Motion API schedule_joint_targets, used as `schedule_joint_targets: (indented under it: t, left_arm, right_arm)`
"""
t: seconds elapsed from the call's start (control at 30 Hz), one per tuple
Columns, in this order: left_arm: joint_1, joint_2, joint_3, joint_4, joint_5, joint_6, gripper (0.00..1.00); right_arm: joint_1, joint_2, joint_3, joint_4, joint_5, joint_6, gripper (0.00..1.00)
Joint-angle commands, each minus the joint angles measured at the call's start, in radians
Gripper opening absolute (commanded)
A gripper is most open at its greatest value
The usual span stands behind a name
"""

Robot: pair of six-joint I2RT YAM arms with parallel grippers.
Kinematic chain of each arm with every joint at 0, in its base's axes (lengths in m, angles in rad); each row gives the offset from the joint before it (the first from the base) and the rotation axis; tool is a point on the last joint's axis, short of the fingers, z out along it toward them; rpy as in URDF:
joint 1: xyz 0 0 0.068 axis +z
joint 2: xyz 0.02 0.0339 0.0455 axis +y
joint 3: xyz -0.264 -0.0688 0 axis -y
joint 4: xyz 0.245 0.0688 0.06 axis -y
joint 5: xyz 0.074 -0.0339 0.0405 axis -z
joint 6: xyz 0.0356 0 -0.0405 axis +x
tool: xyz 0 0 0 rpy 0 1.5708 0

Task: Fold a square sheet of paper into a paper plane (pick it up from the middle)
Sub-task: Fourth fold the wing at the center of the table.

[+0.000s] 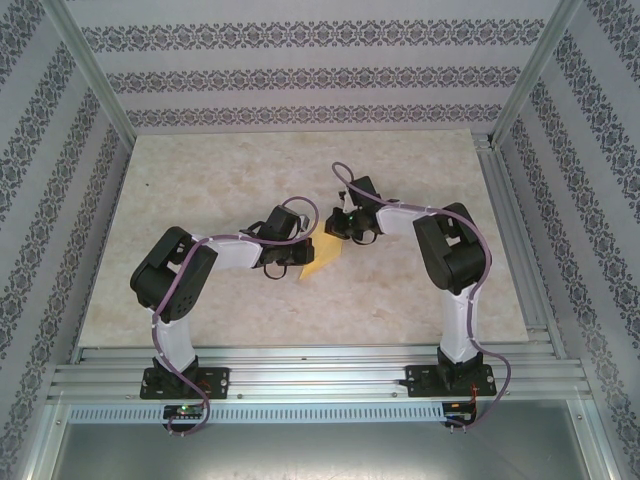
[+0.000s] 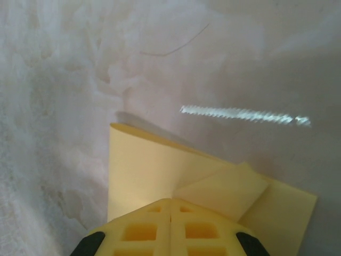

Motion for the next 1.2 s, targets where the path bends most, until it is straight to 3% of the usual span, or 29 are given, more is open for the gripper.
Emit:
schedule_joint_targets:
  t: [0.0,0.67,0.97,1.17]
  left_arm:
    - [0.003,0.038,-0.048,-0.131,0.012,0.031,0.04]
    - [0.002,0.034,-0.054,-0.133,0.023,0.036,0.04]
    - [-0.003,0.022,-0.048,-0.125,0.021,0.026,0.04]
    - [-0.002,0.016,-0.048,-0.126,0.019,0.025,0.04]
  right_arm:
    - [-0.024,0.023,0.025,-0.029,0.039,-0.026,0.04]
    - [-0.139,0.028,0.086,-0.023,0.152,0.008,0.04]
    - [-0.051,-0.158,-0.04,0.002,0.107,0.007,0.04]
    - [0.053,-0.166,-0.122,0.085,0.031,0.09,0.04]
